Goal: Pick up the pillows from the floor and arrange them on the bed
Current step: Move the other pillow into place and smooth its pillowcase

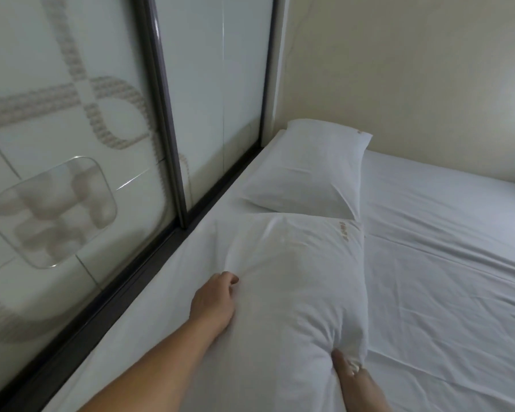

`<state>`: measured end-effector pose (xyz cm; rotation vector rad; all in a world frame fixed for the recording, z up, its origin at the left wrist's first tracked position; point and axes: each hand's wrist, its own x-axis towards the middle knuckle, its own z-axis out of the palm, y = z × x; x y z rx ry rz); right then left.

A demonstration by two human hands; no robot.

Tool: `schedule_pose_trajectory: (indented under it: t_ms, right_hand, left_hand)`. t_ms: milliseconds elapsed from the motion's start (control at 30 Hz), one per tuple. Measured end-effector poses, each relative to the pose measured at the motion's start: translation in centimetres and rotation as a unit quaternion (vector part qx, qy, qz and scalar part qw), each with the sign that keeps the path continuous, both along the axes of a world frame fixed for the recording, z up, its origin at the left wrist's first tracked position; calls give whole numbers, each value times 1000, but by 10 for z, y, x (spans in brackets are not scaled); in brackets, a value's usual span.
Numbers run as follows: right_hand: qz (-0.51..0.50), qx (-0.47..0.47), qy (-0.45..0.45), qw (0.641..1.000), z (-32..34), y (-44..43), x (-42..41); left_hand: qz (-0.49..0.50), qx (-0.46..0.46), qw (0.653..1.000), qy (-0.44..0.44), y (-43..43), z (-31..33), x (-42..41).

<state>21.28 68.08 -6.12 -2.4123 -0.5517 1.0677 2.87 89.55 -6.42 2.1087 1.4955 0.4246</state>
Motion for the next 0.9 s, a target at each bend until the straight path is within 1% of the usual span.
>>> schedule_pose_trajectory:
  t_ms: [67,100,133,167,200,233,267,300,367,433,533,633,700,733,767,800,833,867,900]
  right_hand:
    - [-10,58,0,998,5,13,-10]
    - [0,73,-2,997,5,17,-15]
    - [10,69,2,998,5,22,-23]
    - [24,40,8,999,4,26,-33]
    - [29,2,12,999,2,27,-40]
    - [23,-29,3,999,0,28,-45]
    - [0,-41,-4,999,1,30,-49]
    - [-44,-24,13,999,7,34,-50]
    - [-110,33,41,993,21,48,-51]
    - [-117,90,42,988,32,68,-52]
    - [-78,133,-38,987,44,99,-50]
    - [-48,97,-50,993,30,106,-45]
    - [-52,21,-43,997,15,97,-38]
    - [-50,-22,-79,995,14,96,-32]
    - [-36,-54,-154,986,16,100,-27]
    - [-7,-41,-253,967,19,108,-22]
    - [38,13,-340,939,20,120,-21]
    - [100,75,-386,914,21,134,-26]
    - [172,110,-382,901,19,143,-35]
  left_hand:
    - [-1,41,997,-61,21,21,3]
    - [-8,52,996,-70,30,33,3]
    - [-16,52,997,-56,37,43,-2]
    - [-21,48,998,-22,41,48,-7]
    - [-28,27,999,37,38,49,-13]
    - [-34,3,995,98,30,43,-19]
    - [-35,-29,989,140,18,33,-30]
    - [-29,-66,984,160,2,21,-41]
    - [-8,-123,980,156,-29,-1,-60]
    - [21,-147,978,145,-46,-13,-70]
    - [54,-159,977,128,-50,-11,-64]
    - [53,-144,978,142,-58,-7,-57]
    - [48,-113,981,150,-59,-10,-55]
    - [38,-93,983,153,-56,-9,-52]
    - [23,-68,986,154,-52,-7,-48]
    - [6,-39,988,151,-46,-5,-43]
    - [-15,-15,989,149,-39,-3,-36]
    - [-37,-1,988,148,-34,-1,-30]
    - [-58,2,986,154,-33,-2,-24]
